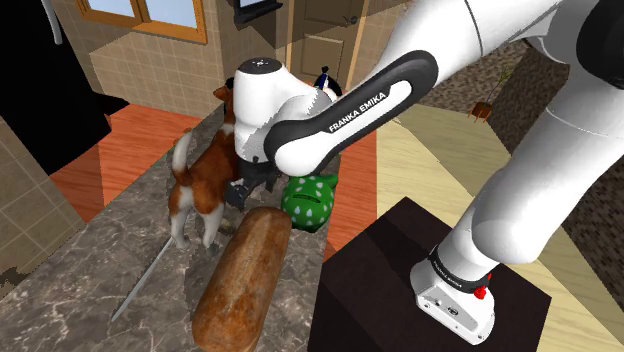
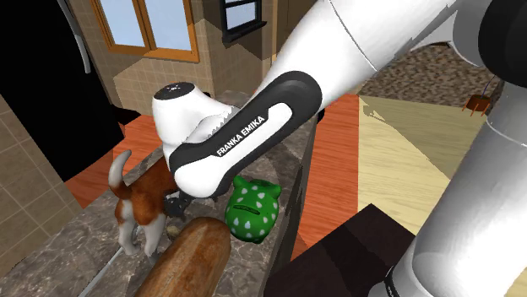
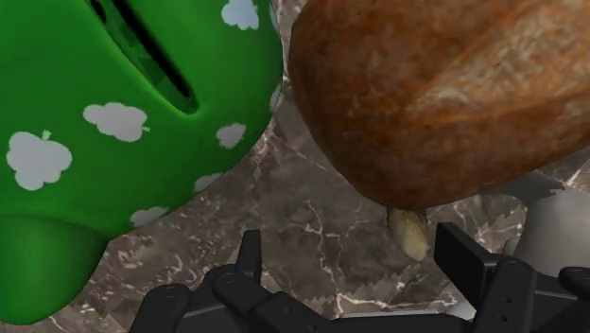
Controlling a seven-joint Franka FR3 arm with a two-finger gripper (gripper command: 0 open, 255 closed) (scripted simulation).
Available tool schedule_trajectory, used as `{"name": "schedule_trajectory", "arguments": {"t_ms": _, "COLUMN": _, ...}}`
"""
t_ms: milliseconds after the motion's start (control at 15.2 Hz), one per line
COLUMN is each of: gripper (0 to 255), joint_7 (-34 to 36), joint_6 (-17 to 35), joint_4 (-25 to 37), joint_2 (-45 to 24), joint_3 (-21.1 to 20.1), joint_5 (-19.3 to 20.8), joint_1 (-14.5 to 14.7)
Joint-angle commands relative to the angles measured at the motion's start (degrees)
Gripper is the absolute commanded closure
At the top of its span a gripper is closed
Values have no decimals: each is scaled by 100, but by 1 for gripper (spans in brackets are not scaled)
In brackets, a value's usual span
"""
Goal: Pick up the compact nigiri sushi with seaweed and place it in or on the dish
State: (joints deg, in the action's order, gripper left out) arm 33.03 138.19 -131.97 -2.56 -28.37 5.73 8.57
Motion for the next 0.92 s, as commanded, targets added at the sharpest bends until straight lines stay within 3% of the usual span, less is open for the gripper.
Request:
{"name": "schedule_trajectory", "arguments": {"t_ms": 0, "gripper": 0, "joint_7": 311, "joint_6": 128, "joint_4": 291, "joint_2": -457, "joint_3": -47, "joint_5": 300, "joint_1": 100}}
{"name": "schedule_trajectory", "arguments": {"t_ms": 264, "gripper": 0, "joint_7": 857, "joint_6": 342, "joint_4": 879, "joint_2": -1348, "joint_3": 4, "joint_5": 892, "joint_1": 407}}
{"name": "schedule_trajectory", "arguments": {"t_ms": 858, "gripper": 0, "joint_7": 1164, "joint_6": 773, "joint_4": 973, "joint_2": -1928, "joint_3": 290, "joint_5": 1329, "joint_1": 657}}
